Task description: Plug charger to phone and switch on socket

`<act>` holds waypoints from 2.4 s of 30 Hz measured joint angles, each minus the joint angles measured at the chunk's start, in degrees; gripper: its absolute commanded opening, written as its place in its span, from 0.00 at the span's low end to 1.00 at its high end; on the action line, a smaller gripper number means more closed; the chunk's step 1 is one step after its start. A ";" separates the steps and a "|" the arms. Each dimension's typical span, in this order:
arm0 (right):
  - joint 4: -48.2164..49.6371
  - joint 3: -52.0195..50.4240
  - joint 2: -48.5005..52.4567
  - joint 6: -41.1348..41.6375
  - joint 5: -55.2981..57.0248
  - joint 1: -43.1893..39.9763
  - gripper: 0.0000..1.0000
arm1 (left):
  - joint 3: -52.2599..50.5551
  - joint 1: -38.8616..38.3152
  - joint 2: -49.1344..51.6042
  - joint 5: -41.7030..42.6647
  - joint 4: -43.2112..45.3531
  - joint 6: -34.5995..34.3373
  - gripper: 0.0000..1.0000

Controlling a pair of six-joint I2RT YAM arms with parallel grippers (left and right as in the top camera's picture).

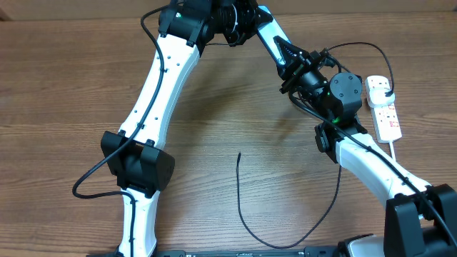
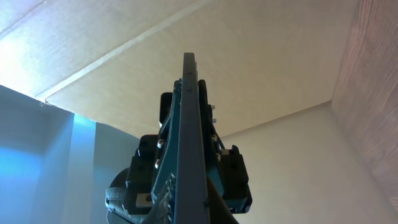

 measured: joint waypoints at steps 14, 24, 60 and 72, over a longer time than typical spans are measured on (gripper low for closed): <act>-0.57 0.00 0.00 -0.04 -0.61 0.00 0.20 | 0.00 0.00 0.00 -0.02 0.09 0.92 0.04; -1.51 0.00 0.00 -0.02 -2.45 0.07 0.72 | 0.00 0.00 0.00 -0.24 0.83 0.94 0.04; -42.12 0.28 0.00 -56.08 -14.82 0.07 1.00 | 0.00 12.28 0.00 7.39 -36.02 61.88 0.04; -57.68 0.28 0.00 -81.00 -14.51 0.07 1.00 | 0.00 12.28 0.00 17.16 -43.63 90.33 0.04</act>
